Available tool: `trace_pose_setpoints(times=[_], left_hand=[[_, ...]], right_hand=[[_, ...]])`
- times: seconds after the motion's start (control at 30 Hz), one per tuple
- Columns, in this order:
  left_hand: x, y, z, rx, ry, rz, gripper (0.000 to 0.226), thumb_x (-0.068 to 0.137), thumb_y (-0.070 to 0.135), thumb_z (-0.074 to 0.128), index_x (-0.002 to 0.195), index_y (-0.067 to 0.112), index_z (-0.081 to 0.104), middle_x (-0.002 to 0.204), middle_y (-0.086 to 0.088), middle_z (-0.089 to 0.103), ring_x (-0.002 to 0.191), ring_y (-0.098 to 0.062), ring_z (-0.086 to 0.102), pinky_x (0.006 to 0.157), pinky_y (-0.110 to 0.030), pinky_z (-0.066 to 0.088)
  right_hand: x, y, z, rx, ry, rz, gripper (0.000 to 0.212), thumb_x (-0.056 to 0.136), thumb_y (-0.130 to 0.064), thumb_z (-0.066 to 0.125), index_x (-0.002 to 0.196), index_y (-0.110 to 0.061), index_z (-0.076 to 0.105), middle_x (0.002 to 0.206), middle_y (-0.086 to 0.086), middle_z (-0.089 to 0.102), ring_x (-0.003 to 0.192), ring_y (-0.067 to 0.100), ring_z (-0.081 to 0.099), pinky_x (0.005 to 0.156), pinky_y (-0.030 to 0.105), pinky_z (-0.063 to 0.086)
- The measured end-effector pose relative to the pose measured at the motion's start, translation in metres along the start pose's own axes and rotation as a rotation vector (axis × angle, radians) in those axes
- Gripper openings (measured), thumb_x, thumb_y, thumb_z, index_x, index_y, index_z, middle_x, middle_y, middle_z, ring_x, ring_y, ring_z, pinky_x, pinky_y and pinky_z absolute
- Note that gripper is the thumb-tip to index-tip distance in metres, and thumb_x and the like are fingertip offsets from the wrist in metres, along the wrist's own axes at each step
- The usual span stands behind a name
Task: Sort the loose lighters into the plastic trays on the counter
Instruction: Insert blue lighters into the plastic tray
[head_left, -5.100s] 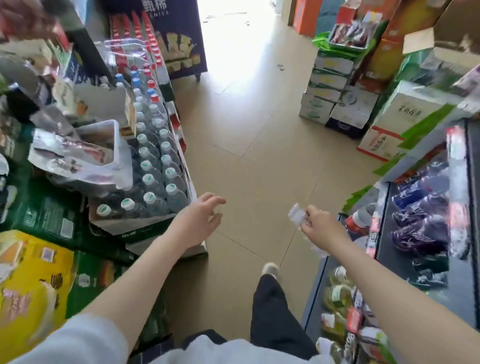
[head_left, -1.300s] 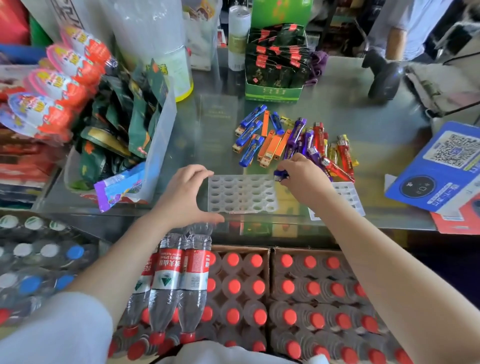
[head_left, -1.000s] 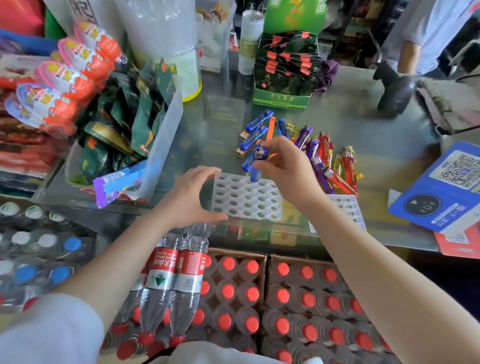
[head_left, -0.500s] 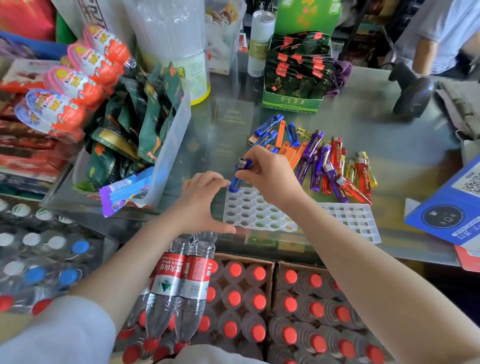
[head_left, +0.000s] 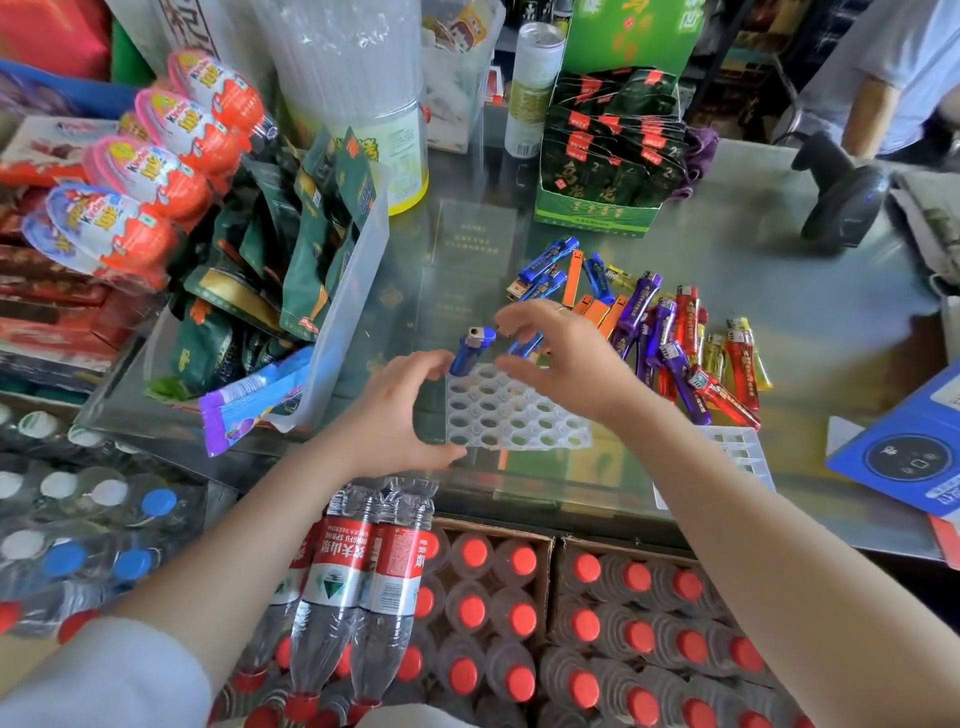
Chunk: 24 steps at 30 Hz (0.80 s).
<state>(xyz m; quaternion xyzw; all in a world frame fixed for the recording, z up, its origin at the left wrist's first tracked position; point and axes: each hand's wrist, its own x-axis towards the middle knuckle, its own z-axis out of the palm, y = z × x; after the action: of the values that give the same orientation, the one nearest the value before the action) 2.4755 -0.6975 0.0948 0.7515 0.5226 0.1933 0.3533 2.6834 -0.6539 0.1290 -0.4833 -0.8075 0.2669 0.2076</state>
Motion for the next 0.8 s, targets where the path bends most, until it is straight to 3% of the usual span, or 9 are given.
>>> trace_pose_setpoints(times=[0.1, 0.17, 0.23, 0.37, 0.47, 0.57, 0.63, 0.7, 0.8], left_hand=[[-0.003, -0.006, -0.005, -0.120, 0.016, 0.011, 0.081, 0.059, 0.043, 0.071, 0.129, 0.035, 0.031, 0.126, 0.010, 0.045, 0.112, 0.005, 0.040, 0.092, -0.004, 0.027], [-0.005, -0.009, -0.007, -0.174, 0.036, 0.018, 0.077, 0.059, 0.045, 0.068, 0.126, 0.041, 0.030, 0.124, 0.011, 0.047, 0.114, 0.003, 0.042, 0.090, -0.006, 0.031], [-0.007, -0.010, -0.009, -0.179, 0.048, 0.028, 0.076, 0.059, 0.046, 0.068, 0.124, 0.047, 0.029, 0.123, 0.011, 0.048, 0.115, -0.001, 0.043, 0.091, -0.009, 0.033], [-0.008, -0.009, -0.012, -0.102, 0.038, 0.028, 0.078, 0.058, 0.051, 0.068, 0.125, 0.051, 0.026, 0.122, 0.014, 0.047, 0.114, 0.002, 0.042, 0.092, -0.009, 0.032], [-0.008, -0.009, -0.014, -0.044, 0.012, -0.005, 0.080, 0.054, 0.057, 0.067, 0.121, 0.057, 0.023, 0.121, 0.015, 0.043, 0.112, 0.007, 0.039, 0.097, -0.018, 0.032], [-0.007, -0.008, -0.012, -0.001, -0.010, -0.018, 0.088, 0.059, 0.044, 0.077, 0.132, 0.038, 0.028, 0.124, 0.015, 0.038, 0.115, 0.005, 0.035, 0.100, -0.019, 0.027], [-0.005, -0.007, -0.011, 0.018, 0.011, -0.014, 0.089, 0.060, 0.039, 0.079, 0.134, 0.026, 0.032, 0.124, 0.015, 0.036, 0.117, 0.002, 0.033, 0.101, -0.019, 0.026], [-0.001, -0.007, -0.008, 0.060, 0.030, 0.013, 0.092, 0.055, 0.054, 0.071, 0.133, 0.020, 0.035, 0.126, 0.010, 0.039, 0.118, -0.001, 0.032, 0.103, -0.022, 0.024], [0.007, -0.007, -0.001, 0.190, -0.002, 0.036, 0.097, 0.051, 0.067, 0.054, 0.133, 0.019, 0.036, 0.132, 0.005, 0.040, 0.122, -0.009, 0.030, 0.104, -0.028, 0.020]], right_hand=[[0.010, 0.024, -0.009, -0.161, 0.091, 0.085, 0.031, 0.090, -0.007, 0.051, 0.119, -0.012, 0.057, 0.120, 0.005, 0.061, 0.110, 0.026, 0.050, 0.090, 0.031, 0.040], [0.016, 0.032, -0.010, -0.276, 0.046, 0.117, 0.032, 0.089, -0.006, 0.049, 0.119, -0.014, 0.058, 0.123, 0.005, 0.060, 0.114, 0.030, 0.048, 0.095, 0.044, 0.040], [0.019, 0.034, -0.011, -0.330, -0.004, 0.116, 0.033, 0.089, -0.007, 0.050, 0.119, -0.017, 0.059, 0.124, 0.004, 0.060, 0.114, 0.031, 0.046, 0.095, 0.047, 0.039], [0.024, 0.031, -0.012, -0.358, -0.030, 0.112, 0.032, 0.088, -0.010, 0.055, 0.120, -0.016, 0.058, 0.122, 0.008, 0.056, 0.106, 0.031, 0.045, 0.091, 0.042, 0.038], [0.027, 0.028, -0.013, -0.400, -0.014, 0.120, 0.026, 0.085, -0.010, 0.059, 0.111, -0.014, 0.059, 0.114, 0.010, 0.055, 0.101, 0.030, 0.047, 0.085, 0.040, 0.039], [0.018, 0.022, -0.019, -0.204, 0.046, 0.083, 0.021, 0.084, -0.006, 0.060, 0.104, -0.009, 0.060, 0.102, 0.007, 0.054, 0.085, 0.021, 0.052, 0.076, 0.035, 0.045], [0.005, 0.016, -0.024, -0.020, 0.107, 0.074, 0.021, 0.081, -0.005, 0.064, 0.101, -0.010, 0.063, 0.090, -0.005, 0.054, 0.076, 0.005, 0.051, 0.072, 0.018, 0.042], [-0.008, 0.007, -0.026, 0.121, 0.134, 0.074, 0.024, 0.078, -0.004, 0.068, 0.101, -0.012, 0.066, 0.085, -0.018, 0.052, 0.074, -0.006, 0.053, 0.070, 0.007, 0.041], [-0.016, -0.006, -0.020, 0.161, 0.097, 0.028, 0.023, 0.079, -0.006, 0.068, 0.102, -0.011, 0.067, 0.086, -0.018, 0.054, 0.078, -0.005, 0.053, 0.073, 0.008, 0.043]])
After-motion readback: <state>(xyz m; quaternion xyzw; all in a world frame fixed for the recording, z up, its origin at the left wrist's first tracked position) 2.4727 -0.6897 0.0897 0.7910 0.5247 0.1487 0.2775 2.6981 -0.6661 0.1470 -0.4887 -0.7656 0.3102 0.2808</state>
